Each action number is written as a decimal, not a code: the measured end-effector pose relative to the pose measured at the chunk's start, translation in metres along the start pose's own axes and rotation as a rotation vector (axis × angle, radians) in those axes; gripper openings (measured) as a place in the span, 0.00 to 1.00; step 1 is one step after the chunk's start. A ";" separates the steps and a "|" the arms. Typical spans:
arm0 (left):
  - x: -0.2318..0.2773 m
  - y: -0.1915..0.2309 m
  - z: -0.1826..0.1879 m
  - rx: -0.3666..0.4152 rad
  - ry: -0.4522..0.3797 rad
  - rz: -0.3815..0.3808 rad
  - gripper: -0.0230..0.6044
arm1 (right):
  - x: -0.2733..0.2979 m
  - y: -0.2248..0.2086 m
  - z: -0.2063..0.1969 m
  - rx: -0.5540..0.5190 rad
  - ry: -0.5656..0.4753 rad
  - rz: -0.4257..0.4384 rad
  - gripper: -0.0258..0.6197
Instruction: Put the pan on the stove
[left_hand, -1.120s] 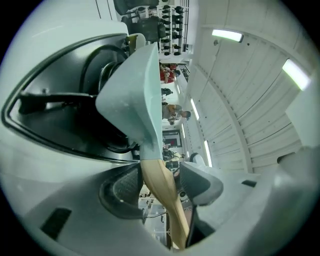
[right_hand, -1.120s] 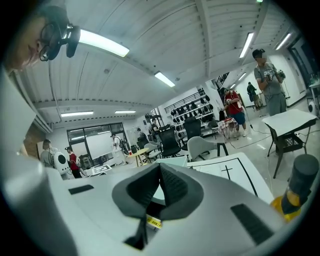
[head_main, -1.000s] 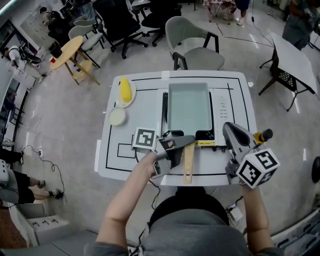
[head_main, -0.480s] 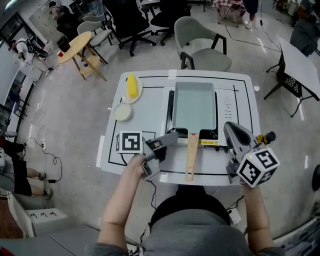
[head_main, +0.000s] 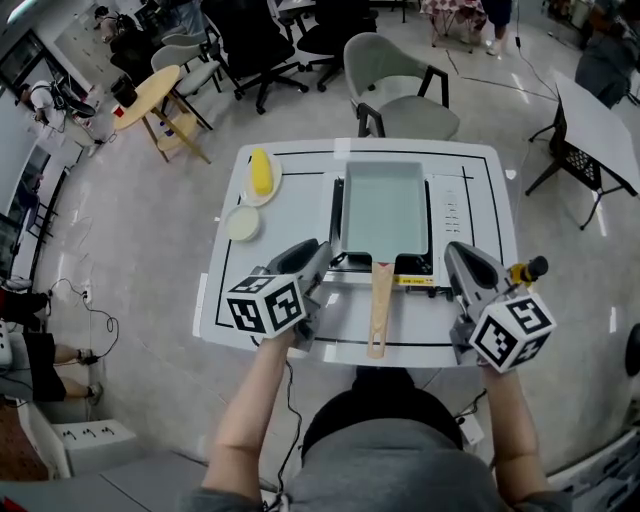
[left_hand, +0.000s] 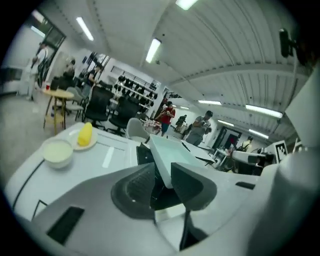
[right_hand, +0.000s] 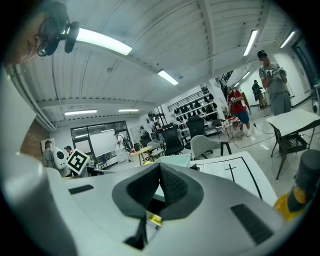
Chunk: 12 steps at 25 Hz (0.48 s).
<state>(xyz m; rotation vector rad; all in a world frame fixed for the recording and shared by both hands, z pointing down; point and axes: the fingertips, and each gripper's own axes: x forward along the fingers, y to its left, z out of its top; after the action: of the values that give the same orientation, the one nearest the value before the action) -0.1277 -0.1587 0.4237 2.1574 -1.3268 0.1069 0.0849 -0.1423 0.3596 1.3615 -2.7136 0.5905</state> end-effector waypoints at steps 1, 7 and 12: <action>0.000 -0.001 0.005 0.051 -0.022 0.023 0.19 | 0.000 0.000 -0.001 0.001 -0.001 -0.003 0.04; -0.002 -0.011 0.025 0.231 -0.113 0.093 0.07 | -0.002 0.001 -0.003 -0.004 -0.013 -0.020 0.04; -0.001 -0.015 0.031 0.283 -0.144 0.103 0.05 | -0.004 0.000 -0.002 -0.023 -0.028 -0.038 0.04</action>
<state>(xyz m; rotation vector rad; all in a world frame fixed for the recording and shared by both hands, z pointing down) -0.1230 -0.1696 0.3911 2.3665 -1.5870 0.1937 0.0867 -0.1387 0.3606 1.4228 -2.7012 0.5404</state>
